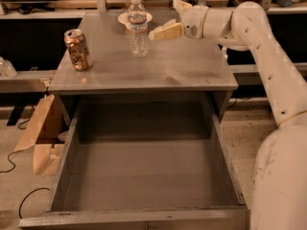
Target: Place water bottle into top drawer
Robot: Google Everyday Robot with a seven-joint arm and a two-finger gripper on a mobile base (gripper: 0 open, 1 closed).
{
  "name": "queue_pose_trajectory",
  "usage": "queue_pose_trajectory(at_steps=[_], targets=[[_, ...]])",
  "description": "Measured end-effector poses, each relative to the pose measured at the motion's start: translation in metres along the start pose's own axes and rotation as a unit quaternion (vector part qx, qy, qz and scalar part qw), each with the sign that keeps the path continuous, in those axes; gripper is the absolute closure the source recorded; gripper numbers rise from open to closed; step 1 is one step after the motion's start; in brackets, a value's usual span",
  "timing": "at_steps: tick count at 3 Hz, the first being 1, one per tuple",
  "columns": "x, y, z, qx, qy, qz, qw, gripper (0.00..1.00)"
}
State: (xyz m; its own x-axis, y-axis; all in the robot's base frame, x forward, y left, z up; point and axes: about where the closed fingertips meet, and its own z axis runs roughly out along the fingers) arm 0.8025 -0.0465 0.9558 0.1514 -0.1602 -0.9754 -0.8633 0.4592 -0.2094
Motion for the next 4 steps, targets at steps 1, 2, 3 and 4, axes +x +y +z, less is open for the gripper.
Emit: queue_pose_trajectory(at_steps=[1,2,3,4], targets=[[0.004,-0.016,0.038,-0.004,-0.017,0.022,0.9996,0.00],[0.011,-0.013,0.061,-0.013,-0.014,0.038,0.9991,0.00],[-0.009,-0.010,0.061,0.021,-0.011,0.036,0.9991,0.03],[0.011,0.027,0.084,0.014,-0.004,0.063,0.9979,0.25]])
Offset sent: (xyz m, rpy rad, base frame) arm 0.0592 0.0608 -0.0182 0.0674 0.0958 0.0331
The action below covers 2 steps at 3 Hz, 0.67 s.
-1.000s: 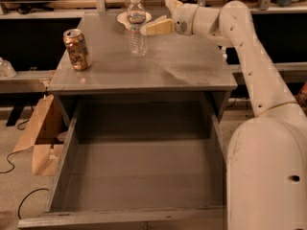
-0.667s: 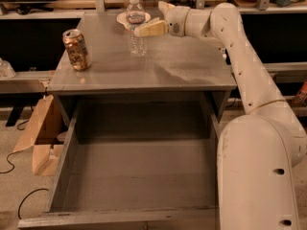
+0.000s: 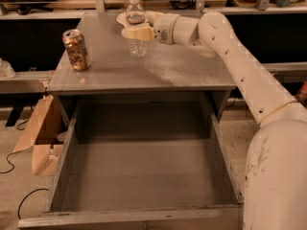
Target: Place water bottle into top drawer
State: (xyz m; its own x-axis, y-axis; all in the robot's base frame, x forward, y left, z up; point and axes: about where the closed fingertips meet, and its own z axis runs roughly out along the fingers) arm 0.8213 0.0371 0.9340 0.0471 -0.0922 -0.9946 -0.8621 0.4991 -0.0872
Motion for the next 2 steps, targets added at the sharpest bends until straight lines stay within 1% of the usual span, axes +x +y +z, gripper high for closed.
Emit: queue_pose_trajectory(at_steps=[1,2], targets=[[0.0279,0.0304,0.0263,-0.023,0.015,0.020,0.9994,0.49],[0.0308,0.0358,0.0315,-0.028,0.016,0.022,0.9992,0.72]])
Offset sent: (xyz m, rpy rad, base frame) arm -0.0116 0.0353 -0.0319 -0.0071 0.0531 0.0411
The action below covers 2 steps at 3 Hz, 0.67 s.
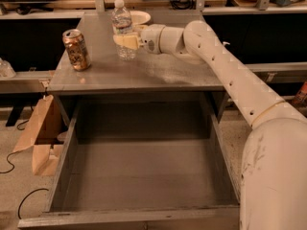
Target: Place water bottle into top drawer
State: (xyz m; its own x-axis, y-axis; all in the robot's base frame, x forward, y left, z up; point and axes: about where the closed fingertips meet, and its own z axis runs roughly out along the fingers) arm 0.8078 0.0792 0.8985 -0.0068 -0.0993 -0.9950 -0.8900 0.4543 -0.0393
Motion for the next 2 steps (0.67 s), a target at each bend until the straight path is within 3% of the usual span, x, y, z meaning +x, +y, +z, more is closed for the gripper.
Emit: queue_pose_trajectory(at_steps=[1,2], targets=[[0.0004,0.0029,0.0038,-0.003,0.000,0.001,1.0000,1.00],[0.0004,0.0032,0.0042,-0.004,0.000,0.001,1.0000,1.00]])
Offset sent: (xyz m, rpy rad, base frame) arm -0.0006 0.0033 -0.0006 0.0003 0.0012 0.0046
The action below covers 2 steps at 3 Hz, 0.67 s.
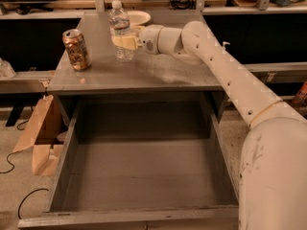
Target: Place water bottle into top drawer
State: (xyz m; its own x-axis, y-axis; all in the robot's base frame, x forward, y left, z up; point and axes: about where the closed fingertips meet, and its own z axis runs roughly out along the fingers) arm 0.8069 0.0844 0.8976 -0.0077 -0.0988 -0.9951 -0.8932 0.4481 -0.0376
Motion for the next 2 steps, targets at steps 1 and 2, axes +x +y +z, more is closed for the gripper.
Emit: queue_pose_trajectory(at_steps=[1,2], targets=[[-0.008,0.017,-0.011,-0.002,-0.016,0.007,0.9998,1.00],[-0.034,0.043,-0.045,0.021,-0.057,0.006,0.9981,1.00]])
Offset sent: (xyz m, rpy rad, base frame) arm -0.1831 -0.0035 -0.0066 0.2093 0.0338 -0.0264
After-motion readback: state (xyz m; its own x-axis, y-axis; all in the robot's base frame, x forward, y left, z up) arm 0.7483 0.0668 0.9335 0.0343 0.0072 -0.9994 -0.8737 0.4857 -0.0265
